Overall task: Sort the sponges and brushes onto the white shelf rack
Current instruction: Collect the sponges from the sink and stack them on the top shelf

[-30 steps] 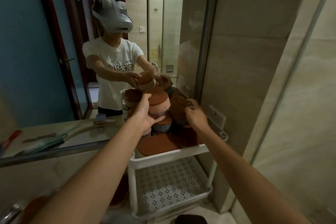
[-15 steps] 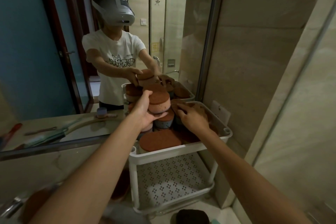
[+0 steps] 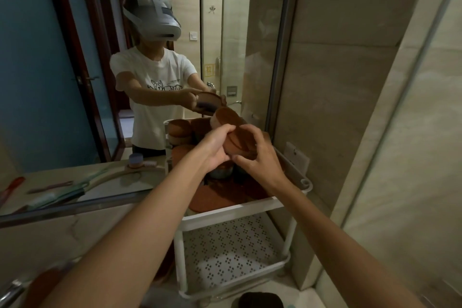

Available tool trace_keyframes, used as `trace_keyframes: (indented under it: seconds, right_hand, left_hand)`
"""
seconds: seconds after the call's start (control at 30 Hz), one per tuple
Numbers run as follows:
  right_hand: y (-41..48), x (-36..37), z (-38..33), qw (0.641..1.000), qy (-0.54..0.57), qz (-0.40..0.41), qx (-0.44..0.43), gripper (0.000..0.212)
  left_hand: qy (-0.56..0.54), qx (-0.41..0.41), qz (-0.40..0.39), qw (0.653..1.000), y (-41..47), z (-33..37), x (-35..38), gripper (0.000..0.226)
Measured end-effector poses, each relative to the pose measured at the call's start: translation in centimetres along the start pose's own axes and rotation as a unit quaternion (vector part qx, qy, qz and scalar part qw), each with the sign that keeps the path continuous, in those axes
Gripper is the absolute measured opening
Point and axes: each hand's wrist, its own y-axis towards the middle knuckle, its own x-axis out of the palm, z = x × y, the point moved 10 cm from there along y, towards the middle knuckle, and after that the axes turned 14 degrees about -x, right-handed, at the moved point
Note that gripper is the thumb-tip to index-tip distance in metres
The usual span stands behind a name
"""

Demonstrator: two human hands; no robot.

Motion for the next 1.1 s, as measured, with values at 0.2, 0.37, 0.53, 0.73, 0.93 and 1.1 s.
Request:
trace_keyframes:
  seconds: [0.2, 0.37, 0.53, 0.73, 0.93, 1.1]
  right_hand:
    - [-0.6, -3.4, 3.3, 0.994, -0.048, 0.067, 0.073, 0.048]
    - [-1.9, -4.1, 6.6, 0.977, -0.14, 0.046, 0.156, 0.045]
    - [-2.1, -2.9, 7.6, 0.964, -0.208, -0.011, 0.166, 0.044]
    - [-2.2, -1.5, 7.8, 0.96, -0.228, -0.071, 0.149, 0.047]
    - [-2.2, -0.9, 7.1, 0.939, -0.289, -0.132, 0.129, 0.05]
    - [-2.1, -0.3, 7.2, 0.924, -0.303, -0.193, 0.135, 0.055]
  left_hand:
    - [0.156, 0.087, 0.094, 0.98, 0.2, 1.8, 0.6, 0.032]
    - [0.599, 0.173, 0.183, 0.76, 1.2, 1.2, 1.4, 0.046]
    - [0.751, 0.114, 0.15, 0.632, 2.4, -2.6, 1.5, 0.052]
    - [0.77, 0.107, 0.153, 0.61, 2.2, -2.9, 1.3, 0.053]
    - [0.764, 0.104, 0.154, 0.617, 2.2, -2.9, 1.4, 0.053]
    - [0.754, 0.094, 0.151, 0.632, 2.1, -2.5, 1.6, 0.052]
